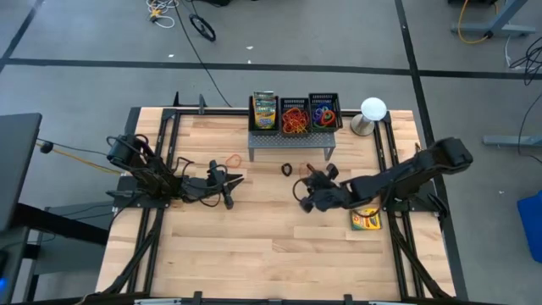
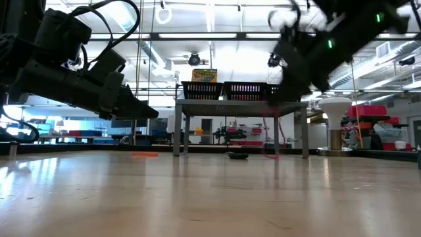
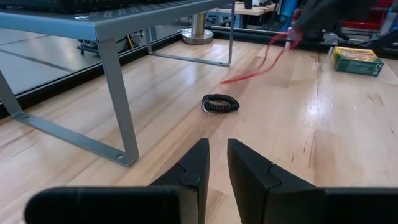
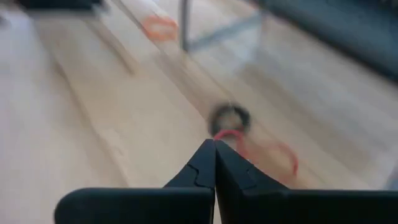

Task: Sort rubber bands into baskets
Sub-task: Put the red rubber band into the middle black basket on the shelf

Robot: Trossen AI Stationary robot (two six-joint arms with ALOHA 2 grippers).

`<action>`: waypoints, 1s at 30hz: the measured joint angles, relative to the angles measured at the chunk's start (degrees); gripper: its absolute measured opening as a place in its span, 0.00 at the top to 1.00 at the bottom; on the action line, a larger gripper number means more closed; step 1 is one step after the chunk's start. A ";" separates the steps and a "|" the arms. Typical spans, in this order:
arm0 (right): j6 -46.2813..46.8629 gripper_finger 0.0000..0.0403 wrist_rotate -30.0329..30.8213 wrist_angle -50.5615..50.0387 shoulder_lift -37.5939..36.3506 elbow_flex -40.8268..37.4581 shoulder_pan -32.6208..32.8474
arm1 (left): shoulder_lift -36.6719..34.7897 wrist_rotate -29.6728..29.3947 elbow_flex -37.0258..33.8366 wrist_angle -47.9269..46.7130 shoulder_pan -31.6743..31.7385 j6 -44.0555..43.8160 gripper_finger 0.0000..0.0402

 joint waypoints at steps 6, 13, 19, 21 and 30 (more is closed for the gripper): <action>-11.25 1.00 0.27 -0.02 -2.57 7.92 0.83 | 0.00 0.00 0.00 0.00 0.00 -0.02 0.84; -24.11 1.00 7.86 -2.12 -2.79 19.54 -2.21 | 0.00 0.00 0.00 -0.46 0.02 -1.52 0.84; -33.51 1.00 9.85 -2.61 -2.79 28.32 -9.33 | 0.00 0.00 0.00 -0.42 0.00 -1.73 0.84; -36.77 1.00 10.22 -2.22 -2.79 30.07 -12.86 | 0.00 0.00 0.02 -0.41 0.01 -1.73 0.84; -34.27 1.00 0.05 -2.30 -1.99 31.45 -26.86 | 0.00 0.00 0.02 -0.39 0.01 -1.25 0.84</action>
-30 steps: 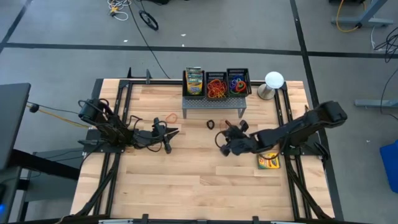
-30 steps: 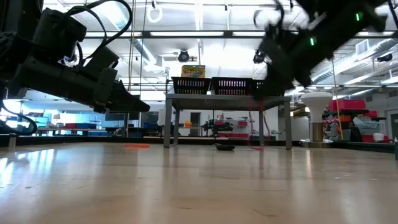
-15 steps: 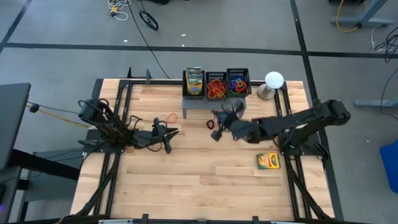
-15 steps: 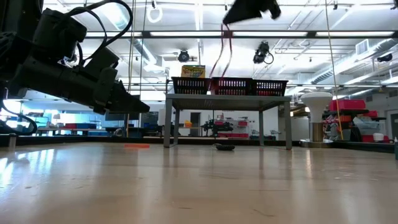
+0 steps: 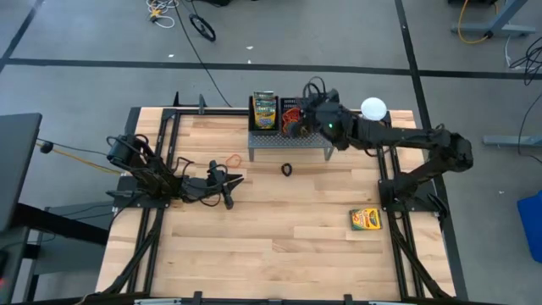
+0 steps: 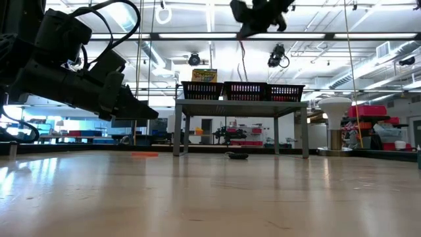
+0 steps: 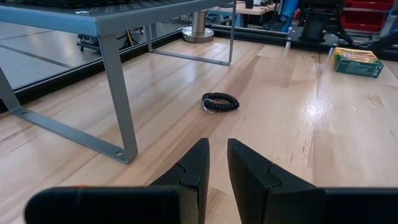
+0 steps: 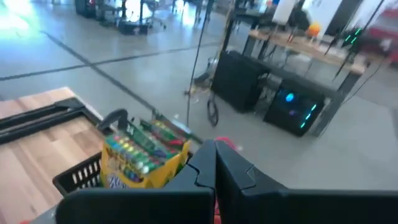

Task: Sort rubber bands into baskets
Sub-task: Put the red rubber band into the middle black basket on the shelf, then put the crayon box into the left black basket on the shelf

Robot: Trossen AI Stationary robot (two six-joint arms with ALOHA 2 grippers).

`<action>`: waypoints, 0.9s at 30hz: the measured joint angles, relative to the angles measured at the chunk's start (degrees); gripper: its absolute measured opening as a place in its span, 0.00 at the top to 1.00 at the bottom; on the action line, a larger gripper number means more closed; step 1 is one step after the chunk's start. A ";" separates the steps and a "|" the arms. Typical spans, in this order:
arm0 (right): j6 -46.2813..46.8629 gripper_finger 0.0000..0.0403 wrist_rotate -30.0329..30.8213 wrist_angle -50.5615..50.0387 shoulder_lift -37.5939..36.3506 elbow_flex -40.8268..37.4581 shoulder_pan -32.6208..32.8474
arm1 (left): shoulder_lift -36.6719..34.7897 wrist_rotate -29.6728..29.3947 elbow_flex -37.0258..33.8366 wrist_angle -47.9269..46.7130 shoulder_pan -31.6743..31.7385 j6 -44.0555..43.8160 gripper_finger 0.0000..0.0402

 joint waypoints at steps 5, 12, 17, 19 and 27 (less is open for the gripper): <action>1.29 1.00 -2.58 -0.97 2.46 -0.06 -3.03 | 0.00 0.00 0.00 -0.13 -0.01 -0.02 0.84; 4.64 0.89 -3.83 -2.63 6.13 -0.07 -4.77 | 0.00 0.20 0.04 -0.98 -0.01 -0.83 0.84; 8.72 0.73 -3.84 -5.55 6.48 -0.09 -5.17 | 0.00 0.20 0.04 -1.59 -0.01 -1.01 0.84; 10.61 0.66 -3.97 -7.49 6.30 -0.09 -5.17 | 0.00 0.20 0.04 -1.56 -0.01 -1.11 0.84; 10.65 0.54 -14.10 -15.86 2.93 -0.09 -3.48 | 0.00 0.28 0.04 -2.19 0.00 -1.54 0.84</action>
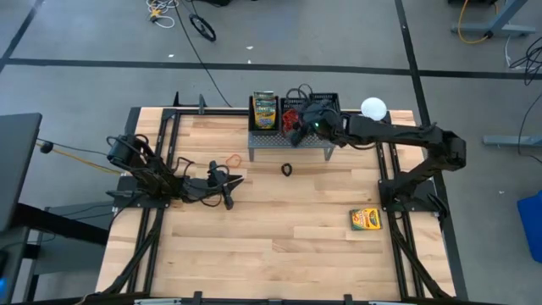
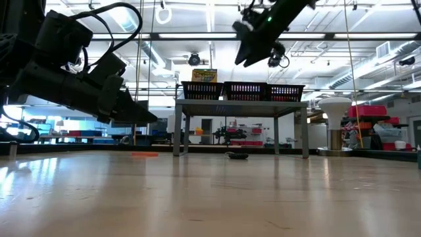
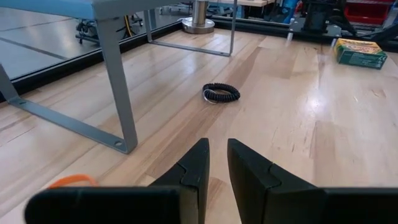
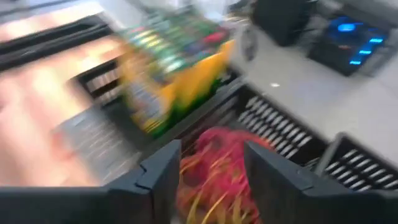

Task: Sort rubber bands into baskets
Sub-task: Put the crayon box into the left black basket on the shelf

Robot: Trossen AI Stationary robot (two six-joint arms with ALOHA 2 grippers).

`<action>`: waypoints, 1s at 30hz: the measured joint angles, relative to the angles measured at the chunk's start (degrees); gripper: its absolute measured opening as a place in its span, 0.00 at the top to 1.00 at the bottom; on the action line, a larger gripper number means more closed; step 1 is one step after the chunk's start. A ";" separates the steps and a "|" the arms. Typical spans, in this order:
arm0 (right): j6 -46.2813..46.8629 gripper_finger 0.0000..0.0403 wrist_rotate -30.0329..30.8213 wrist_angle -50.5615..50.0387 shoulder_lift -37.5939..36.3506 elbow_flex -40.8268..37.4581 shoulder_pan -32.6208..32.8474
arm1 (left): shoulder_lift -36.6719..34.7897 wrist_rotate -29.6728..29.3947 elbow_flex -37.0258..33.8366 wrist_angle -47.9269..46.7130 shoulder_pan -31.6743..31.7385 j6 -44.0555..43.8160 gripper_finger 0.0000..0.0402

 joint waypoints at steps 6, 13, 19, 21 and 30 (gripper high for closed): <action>0.55 0.81 -0.12 -14.82 -3.02 0.00 10.21 | 0.00 5.34 0.00 -0.34 -0.01 -0.48 0.84; 11.92 0.96 0.87 -30.01 -1.98 0.00 28.13 | 0.00 21.31 1.53 -0.85 -1.10 0.64 0.84; 21.37 0.98 2.39 -35.22 1.39 0.00 41.08 | 2.97 22.84 6.43 -2.11 -4.89 4.91 0.84; 23.97 0.98 2.43 -35.33 3.04 0.00 44.36 | 4.93 22.37 8.30 -2.05 -5.77 5.73 0.84; 38.12 0.99 -4.11 -42.12 10.55 0.00 54.57 | 14.53 21.72 15.06 -2.15 -6.72 5.83 0.84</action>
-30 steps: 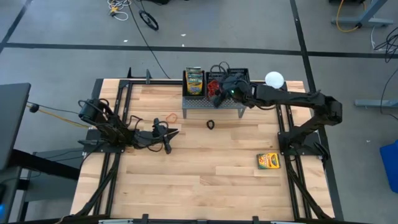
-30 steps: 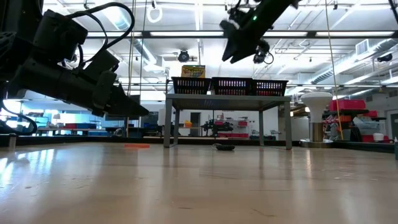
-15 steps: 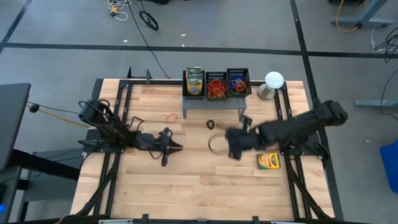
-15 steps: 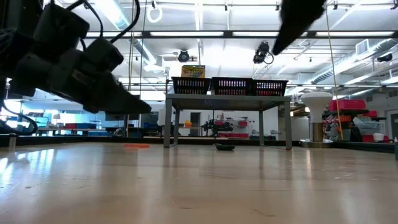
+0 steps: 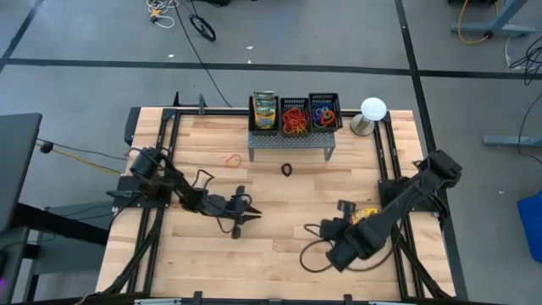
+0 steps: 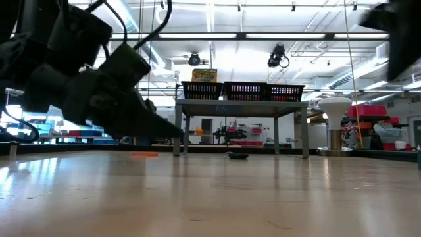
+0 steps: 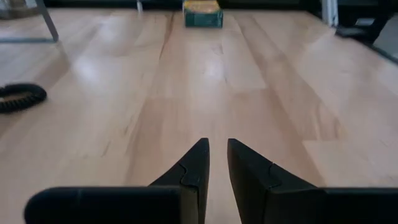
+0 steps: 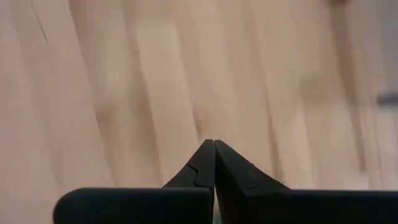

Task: Sort rubber bands into baskets
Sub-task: Put the crayon box into the left black basket on the shelf

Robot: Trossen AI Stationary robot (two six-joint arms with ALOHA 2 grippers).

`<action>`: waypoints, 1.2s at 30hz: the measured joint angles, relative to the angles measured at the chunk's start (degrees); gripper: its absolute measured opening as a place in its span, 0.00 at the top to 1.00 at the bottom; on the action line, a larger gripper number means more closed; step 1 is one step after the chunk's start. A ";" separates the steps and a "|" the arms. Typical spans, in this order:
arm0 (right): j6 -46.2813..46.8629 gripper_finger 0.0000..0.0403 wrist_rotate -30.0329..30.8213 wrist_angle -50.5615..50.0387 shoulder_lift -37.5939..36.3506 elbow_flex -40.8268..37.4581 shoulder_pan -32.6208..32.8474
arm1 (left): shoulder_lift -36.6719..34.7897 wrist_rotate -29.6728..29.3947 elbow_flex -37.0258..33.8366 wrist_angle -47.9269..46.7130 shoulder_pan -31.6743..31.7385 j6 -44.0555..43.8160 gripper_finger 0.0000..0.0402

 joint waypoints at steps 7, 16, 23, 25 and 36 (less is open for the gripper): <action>5.58 0.99 -12.01 -5.30 4.09 -0.02 4.90 | 4.86 -0.17 3.07 0.34 0.00 0.25 0.84; 9.64 0.99 -18.98 -19.81 9.64 -0.12 5.58 | 5.52 -0.03 4.09 0.01 -0.02 0.43 0.84; 10.91 1.00 -29.38 -17.98 8.22 -13.24 3.84 | 5.52 -0.03 4.09 0.01 -0.02 0.41 0.84; 12.55 1.00 -30.33 -16.62 7.23 -17.18 3.86 | 5.52 -0.01 4.07 0.01 -0.02 0.43 0.84; 15.44 1.00 -17.76 -0.76 -1.53 -22.09 3.91 | 5.52 -0.16 4.07 0.47 0.07 0.41 0.84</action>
